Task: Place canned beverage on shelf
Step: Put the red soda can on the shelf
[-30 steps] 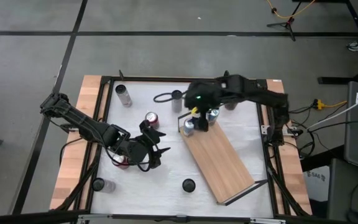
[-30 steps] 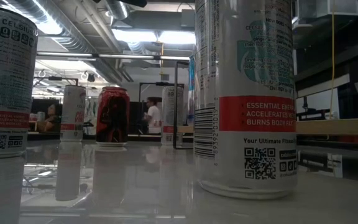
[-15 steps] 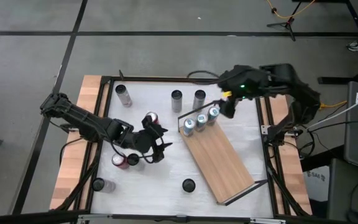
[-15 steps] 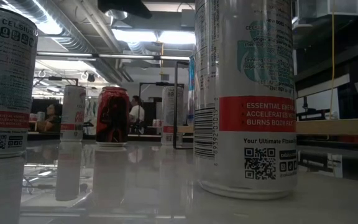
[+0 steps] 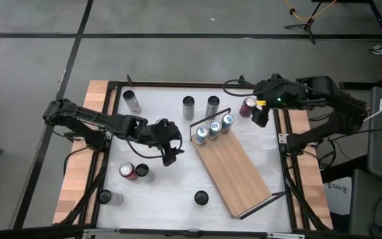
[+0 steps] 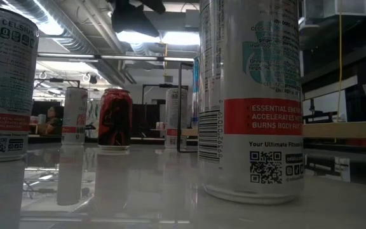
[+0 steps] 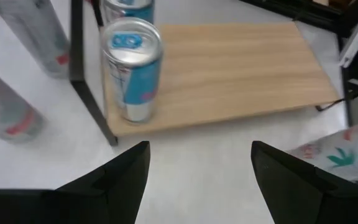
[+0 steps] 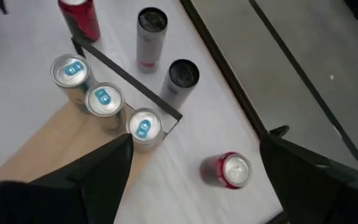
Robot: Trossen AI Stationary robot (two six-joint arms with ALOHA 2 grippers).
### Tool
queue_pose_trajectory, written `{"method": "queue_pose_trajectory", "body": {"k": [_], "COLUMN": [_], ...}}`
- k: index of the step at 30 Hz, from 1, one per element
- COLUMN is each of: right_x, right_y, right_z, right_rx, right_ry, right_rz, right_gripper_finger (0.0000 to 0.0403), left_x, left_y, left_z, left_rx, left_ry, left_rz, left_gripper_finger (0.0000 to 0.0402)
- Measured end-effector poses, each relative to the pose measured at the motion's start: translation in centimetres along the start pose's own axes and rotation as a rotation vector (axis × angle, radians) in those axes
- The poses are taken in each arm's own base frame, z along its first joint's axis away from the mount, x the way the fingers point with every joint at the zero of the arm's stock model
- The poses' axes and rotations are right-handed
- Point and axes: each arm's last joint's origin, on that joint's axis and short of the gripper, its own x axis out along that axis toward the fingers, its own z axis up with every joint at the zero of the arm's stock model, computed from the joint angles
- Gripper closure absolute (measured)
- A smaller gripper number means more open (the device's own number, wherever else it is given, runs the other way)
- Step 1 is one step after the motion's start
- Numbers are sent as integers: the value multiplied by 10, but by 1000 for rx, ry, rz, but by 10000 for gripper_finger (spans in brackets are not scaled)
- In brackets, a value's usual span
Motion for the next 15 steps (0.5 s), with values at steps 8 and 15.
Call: {"method": "queue_pose_trajectory", "body": {"k": [8,15], "right_x": [16,26], "right_y": [-4,-11], "right_z": [-49,-81], "right_rx": [6,-22], "right_ry": [-9,-3], "right_rz": [27,-99], "right_gripper_finger": [63,63], "left_x": [3,3], "left_y": [15,18], "left_z": [7,8], "left_rx": [-2,-9], "left_ry": [-31,-35], "left_rz": [89,99], "left_gripper_finger": [130,130]}}
